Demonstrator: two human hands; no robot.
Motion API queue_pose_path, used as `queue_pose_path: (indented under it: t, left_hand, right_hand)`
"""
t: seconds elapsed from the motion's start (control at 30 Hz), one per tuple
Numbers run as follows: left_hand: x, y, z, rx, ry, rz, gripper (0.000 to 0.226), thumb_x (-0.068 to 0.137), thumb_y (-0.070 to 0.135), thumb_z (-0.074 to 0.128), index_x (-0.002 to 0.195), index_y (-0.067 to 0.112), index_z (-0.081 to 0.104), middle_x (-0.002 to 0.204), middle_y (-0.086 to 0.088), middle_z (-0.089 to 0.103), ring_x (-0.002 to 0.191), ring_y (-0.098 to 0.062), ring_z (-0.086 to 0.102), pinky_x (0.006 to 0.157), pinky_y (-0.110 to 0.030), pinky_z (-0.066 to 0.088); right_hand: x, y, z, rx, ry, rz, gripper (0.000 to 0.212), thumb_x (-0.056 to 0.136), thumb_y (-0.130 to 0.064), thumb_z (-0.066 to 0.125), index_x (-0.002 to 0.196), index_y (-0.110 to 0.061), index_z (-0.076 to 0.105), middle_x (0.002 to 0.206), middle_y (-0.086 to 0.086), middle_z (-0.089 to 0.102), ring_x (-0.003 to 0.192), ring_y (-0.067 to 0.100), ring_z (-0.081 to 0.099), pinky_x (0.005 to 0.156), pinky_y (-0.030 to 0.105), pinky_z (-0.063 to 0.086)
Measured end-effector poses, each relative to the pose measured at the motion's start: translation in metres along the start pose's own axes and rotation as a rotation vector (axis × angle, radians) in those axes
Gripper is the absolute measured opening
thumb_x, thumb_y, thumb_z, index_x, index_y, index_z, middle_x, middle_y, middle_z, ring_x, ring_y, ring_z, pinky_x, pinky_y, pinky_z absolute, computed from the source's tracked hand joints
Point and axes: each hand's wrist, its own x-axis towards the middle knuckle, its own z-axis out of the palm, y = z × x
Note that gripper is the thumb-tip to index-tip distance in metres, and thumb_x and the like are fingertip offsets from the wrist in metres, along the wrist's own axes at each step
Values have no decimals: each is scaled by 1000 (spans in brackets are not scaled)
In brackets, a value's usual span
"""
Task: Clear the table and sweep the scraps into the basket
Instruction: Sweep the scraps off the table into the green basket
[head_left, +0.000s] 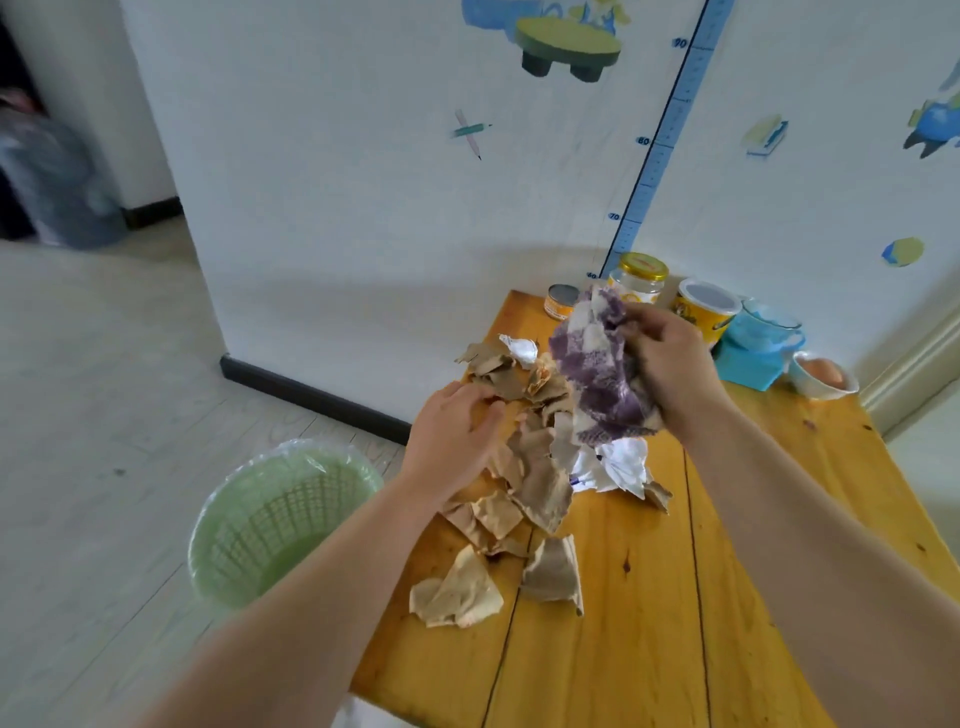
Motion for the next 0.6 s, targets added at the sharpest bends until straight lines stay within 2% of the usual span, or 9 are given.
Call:
queue_pose_path:
  t: [0.17,0.27,0.33,0.37,0.43,0.5,0.53,0.57,0.6]
  left_hand:
    - [5,-28,-28,-166,257,-181,26,94,30,45,111,21,62,113,9,60,84,4,49,81,-20,38]
    - [1,-61,-55,-264,363,-328,27,94,28,46,114,19,61,114,6,61,91,-2,52,83,-23,41]
    - [-5,-80,-70,-333,431,-421,27,93,29,47,113,18,61,108,7,61,94,-12,56,86,-30,46]
    - [-9,-93,-76,-333,465,-465,26,93,29,47,112,18,61,104,8,59,93,-15,58,83,-29,47]
    - [-17,-119,-82,-291,511,-563,26,93,27,46,112,16,61,99,10,57,79,-7,56,69,-18,40]
    - [-26,-147,-85,-270,529,-688,26,93,24,44,111,14,61,88,13,56,64,-1,49,53,-16,33]
    - [-30,-160,-84,-256,520,-745,26,93,23,43,109,13,61,80,13,56,60,-3,48,50,-17,32]
    - [-35,-172,-81,-237,494,-795,26,92,22,43,108,12,61,75,9,57,58,-6,48,51,-19,32]
    - [-40,-184,-78,-221,464,-840,27,92,21,44,109,10,61,80,4,62,62,-10,49,56,-21,34]
  right_hand:
    - [-2,-31,56,-100,-125,-214,31,90,-2,49,113,-16,65,111,-1,65,103,10,58,95,25,44]
    - [-3,-46,114,-206,-270,-333,33,91,-2,49,115,-17,64,116,-2,62,107,9,53,94,17,40]
    - [-3,-50,150,-285,-375,-397,33,91,-2,49,115,-18,65,115,-2,58,104,9,49,86,9,36]
    - [-3,-49,170,-321,-423,-404,32,92,-4,48,114,-19,65,113,-2,56,102,9,48,83,9,35]
    - [-2,-42,199,-368,-491,-398,32,92,-5,47,113,-21,66,109,-3,53,98,10,47,77,10,32]
    - [-1,-32,225,-433,-552,-392,34,92,-5,47,112,-25,66,110,-2,56,94,14,52,71,14,35]
    - [-2,-27,234,-477,-590,-389,35,92,-5,47,112,-26,66,104,-3,57,88,14,54,65,14,37]
    - [-3,-22,242,-519,-626,-387,35,92,-4,47,112,-26,66,92,-8,56,78,9,52,60,9,38]
    - [-4,-17,248,-564,-660,-388,36,92,-3,47,111,-25,67,81,-15,50,69,3,48,57,4,38]
